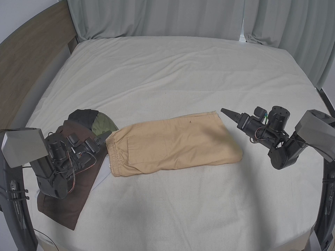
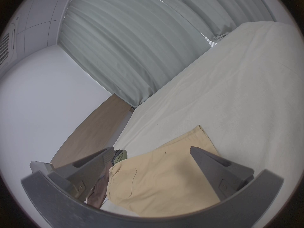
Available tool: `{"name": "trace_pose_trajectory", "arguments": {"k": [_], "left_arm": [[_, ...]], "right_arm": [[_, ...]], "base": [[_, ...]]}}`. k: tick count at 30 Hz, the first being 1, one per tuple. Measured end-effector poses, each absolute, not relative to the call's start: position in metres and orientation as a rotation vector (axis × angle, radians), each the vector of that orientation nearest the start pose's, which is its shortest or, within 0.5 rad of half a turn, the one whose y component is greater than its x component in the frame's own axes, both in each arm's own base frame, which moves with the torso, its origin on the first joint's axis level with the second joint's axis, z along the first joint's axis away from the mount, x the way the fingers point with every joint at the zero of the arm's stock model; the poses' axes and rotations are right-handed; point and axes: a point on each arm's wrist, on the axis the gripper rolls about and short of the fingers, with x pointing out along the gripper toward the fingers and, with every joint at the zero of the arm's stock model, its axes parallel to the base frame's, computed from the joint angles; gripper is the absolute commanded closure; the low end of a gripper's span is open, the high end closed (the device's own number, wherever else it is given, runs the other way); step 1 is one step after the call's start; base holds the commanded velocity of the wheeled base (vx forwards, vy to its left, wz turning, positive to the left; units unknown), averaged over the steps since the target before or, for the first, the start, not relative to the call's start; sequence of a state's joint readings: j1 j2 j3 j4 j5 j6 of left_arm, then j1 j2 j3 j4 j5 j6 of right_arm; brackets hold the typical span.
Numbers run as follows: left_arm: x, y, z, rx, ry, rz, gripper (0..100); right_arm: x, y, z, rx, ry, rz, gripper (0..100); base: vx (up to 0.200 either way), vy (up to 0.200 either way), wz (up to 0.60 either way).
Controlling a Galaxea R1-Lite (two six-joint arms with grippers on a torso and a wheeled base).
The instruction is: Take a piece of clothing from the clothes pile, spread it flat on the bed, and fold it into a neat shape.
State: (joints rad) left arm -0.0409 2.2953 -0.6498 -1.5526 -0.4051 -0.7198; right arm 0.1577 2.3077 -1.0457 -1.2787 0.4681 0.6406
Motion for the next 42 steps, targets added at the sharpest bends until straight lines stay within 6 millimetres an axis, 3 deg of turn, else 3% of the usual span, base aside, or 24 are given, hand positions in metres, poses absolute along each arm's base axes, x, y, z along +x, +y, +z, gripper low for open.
{"name": "trace_pose_trajectory", "arguments": {"k": [11, 18, 24, 42], "left_arm": [[0.344, -0.026, 0.053, -0.635, 0.224, -0.425, 0], [0.336, -0.029, 0.049, -0.516, 0.23, -0.446, 0], [0.332, -0.033, 0.046, -0.49, 0.245, -0.455, 0], [0.325, -0.034, 0.037, -0.334, 0.252, -0.466, 0]], "right_arm": [[0.381, 0.073, 0.071, 0.621, 0.241, 0.592, 0], [0.35, 0.068, 0.056, 0.628, 0.272, 0.583, 0], [0.34, 0.067, 0.034, 0.635, 0.342, 0.566, 0], [0.329, 0.118, -0.005, 0.61, 0.465, 0.575, 0]], "base": [[0.0, 0.0, 0.0], [0.0, 0.0, 0.0], [0.0, 0.0, 0.0], [0.0, 0.0, 0.0]]}}
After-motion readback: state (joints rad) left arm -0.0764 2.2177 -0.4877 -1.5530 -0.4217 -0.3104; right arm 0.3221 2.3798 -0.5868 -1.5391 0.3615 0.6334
